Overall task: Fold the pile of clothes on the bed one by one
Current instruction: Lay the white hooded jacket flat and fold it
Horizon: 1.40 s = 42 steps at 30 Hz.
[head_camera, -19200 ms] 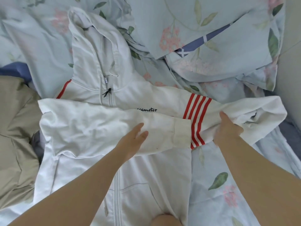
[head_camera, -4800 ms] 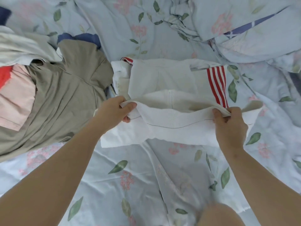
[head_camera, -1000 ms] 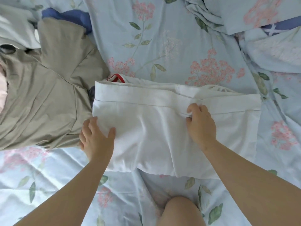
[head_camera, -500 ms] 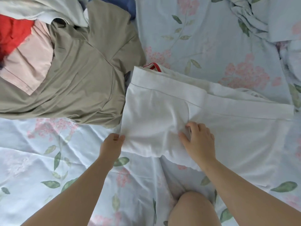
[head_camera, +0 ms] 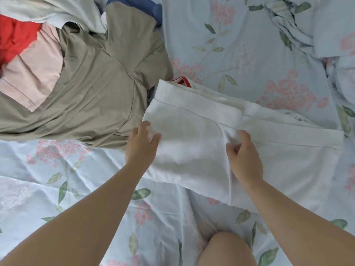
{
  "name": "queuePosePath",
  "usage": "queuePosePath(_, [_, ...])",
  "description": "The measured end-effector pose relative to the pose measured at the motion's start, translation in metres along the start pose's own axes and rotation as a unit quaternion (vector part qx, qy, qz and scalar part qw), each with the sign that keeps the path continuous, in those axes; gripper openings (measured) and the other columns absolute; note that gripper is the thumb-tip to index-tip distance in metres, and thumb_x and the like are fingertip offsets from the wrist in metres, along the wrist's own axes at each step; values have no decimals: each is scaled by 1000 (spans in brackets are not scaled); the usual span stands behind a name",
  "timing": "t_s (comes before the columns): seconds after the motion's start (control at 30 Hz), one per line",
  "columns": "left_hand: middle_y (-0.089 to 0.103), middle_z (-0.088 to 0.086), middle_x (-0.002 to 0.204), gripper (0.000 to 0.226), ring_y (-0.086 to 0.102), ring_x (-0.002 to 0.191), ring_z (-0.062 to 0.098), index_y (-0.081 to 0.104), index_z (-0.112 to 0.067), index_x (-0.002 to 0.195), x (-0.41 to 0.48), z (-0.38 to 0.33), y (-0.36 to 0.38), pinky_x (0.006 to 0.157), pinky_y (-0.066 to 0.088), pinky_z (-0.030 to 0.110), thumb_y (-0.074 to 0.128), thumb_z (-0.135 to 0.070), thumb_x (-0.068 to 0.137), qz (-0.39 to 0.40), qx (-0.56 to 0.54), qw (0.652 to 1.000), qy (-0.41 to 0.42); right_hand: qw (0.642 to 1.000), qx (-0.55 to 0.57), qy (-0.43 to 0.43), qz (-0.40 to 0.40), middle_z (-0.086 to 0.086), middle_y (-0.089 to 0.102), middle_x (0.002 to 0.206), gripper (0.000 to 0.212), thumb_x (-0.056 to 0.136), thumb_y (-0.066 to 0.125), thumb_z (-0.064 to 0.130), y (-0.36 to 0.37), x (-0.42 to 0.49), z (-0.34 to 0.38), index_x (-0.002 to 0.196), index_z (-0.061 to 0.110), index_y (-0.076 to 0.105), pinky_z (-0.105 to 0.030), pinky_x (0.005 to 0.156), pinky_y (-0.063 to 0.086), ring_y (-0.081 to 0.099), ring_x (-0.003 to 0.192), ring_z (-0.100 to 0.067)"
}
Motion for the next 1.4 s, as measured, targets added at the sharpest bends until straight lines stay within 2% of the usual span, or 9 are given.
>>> queuePosePath(0.17, [51, -1, 76, 64, 54, 70, 19, 16, -41, 146, 41, -68, 15, 66, 46, 35, 51, -29, 94, 31, 53, 993, 98, 997, 71, 38, -8, -3, 57, 74, 60, 92, 53, 31, -20, 53, 10, 146, 29, 25, -42, 75, 50, 57, 81, -28])
queuePosePath(0.37, [66, 14, 92, 37, 64, 75, 29, 39, -28, 132, 80, -95, 35, 74, 53, 37, 44, -21, 96, 113, 115, 985, 63, 995, 94, 4, 43, -10, 62, 81, 22, 90, 55, 18, -19, 79, 2, 77, 28, 40, -49, 71, 53, 56, 69, -28])
queuePosePath(0.57, [66, 5, 75, 21, 62, 76, 27, 45, -32, 101, 80, -120, 14, 68, 51, 38, 40, -15, 91, -44, -40, 992, 113, 973, 157, -98, -141, -12, 61, 79, 8, 95, 49, 12, -62, 81, 16, 95, 16, 42, -40, 69, 47, 59, 73, -33])
queuePosePath(0.67, [59, 11, 115, 41, 56, 101, 29, 34, -28, 135, 70, -114, 35, 83, 46, 40, 43, -17, 96, 16, 67, 995, 75, 992, 100, -67, -48, -12, 61, 112, 33, 94, 47, 5, -51, 84, 15, 127, 11, 46, -30, 81, 40, 57, 103, -29])
queuePosePath(0.83, [3, -1, 160, 75, 2, 147, 20, 0, -30, 151, 4, -148, 89, 116, 13, 44, 46, -46, 94, 155, 274, 900, 302, 999, 26, -43, 7, -2, 42, 145, 60, 90, 56, 18, -32, 30, -6, 145, 21, 33, -34, 106, 29, 39, 132, -23])
queuePosePath(1.03, [-13, -8, 159, 73, -15, 146, 18, 0, -35, 151, -26, -153, 130, 117, -3, 49, 42, -54, 93, 268, 450, 776, 351, 981, 9, 189, -50, -2, 51, 114, 29, 88, 55, 31, -31, -57, -69, 114, 18, 52, -34, 90, 36, 47, 108, -25])
queuePosePath(1.13, [-6, -5, 160, 71, -9, 147, 22, 3, -32, 151, -24, -160, 130, 117, 3, 46, 40, -54, 94, 211, 476, 770, 369, 940, 143, 305, -55, -5, 50, 100, 30, 86, 61, 35, -21, -94, -83, 98, 11, 48, -38, 83, 42, 52, 95, -29])
queuePosePath(1.3, [-12, 2, 159, 85, -12, 146, 24, -7, -29, 151, -9, -192, 136, 119, 3, 43, 47, -55, 91, 184, 464, 773, 391, 696, 550, 459, -46, 3, 64, 91, 78, 65, 80, 49, 40, -120, -69, 122, 6, 48, -22, 67, 50, 63, 83, -17])
queuePosePath(1.4, [-17, 2, 159, 95, -13, 146, 22, -13, -28, 150, 4, -207, 145, 119, 1, 44, 55, -53, 88, 210, 466, 772, 379, 654, 607, 449, 53, 5, 60, 106, 77, 75, 75, 46, 48, -104, -52, 136, 16, 38, -30, 73, 54, 63, 84, -15])
Point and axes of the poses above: each hand's wrist, its own x-axis towards the middle knuckle, its own y-axis out of the palm, z = x × y, the point moved 5 cm from there along x, towards the middle knuckle
